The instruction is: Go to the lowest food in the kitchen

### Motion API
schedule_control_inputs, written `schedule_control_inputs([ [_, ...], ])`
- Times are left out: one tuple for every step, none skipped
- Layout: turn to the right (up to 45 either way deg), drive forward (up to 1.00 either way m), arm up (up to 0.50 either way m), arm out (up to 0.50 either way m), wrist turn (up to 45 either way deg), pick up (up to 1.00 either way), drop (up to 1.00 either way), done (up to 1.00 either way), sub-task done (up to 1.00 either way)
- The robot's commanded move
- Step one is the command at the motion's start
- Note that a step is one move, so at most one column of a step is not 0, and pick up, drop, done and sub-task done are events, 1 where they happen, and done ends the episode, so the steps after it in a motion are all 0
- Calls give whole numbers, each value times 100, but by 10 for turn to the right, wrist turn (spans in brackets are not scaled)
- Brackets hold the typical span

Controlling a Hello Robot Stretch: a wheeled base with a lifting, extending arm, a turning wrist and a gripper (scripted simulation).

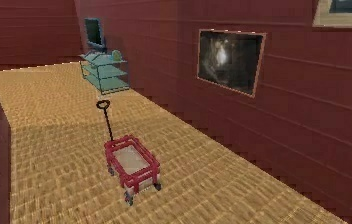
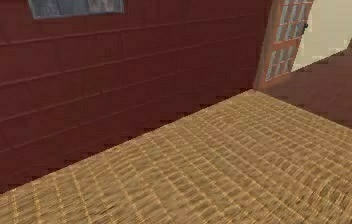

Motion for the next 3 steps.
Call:
schedule_control_inputs([
  [-360, 0, 0, 0, 0, 0, 0, 0, 0],
  [0, 100, 0, 0, 0, 0, 0, 0, 0],
  [0, 100, 0, 0, 0, 0, 0, 0, 0],
])
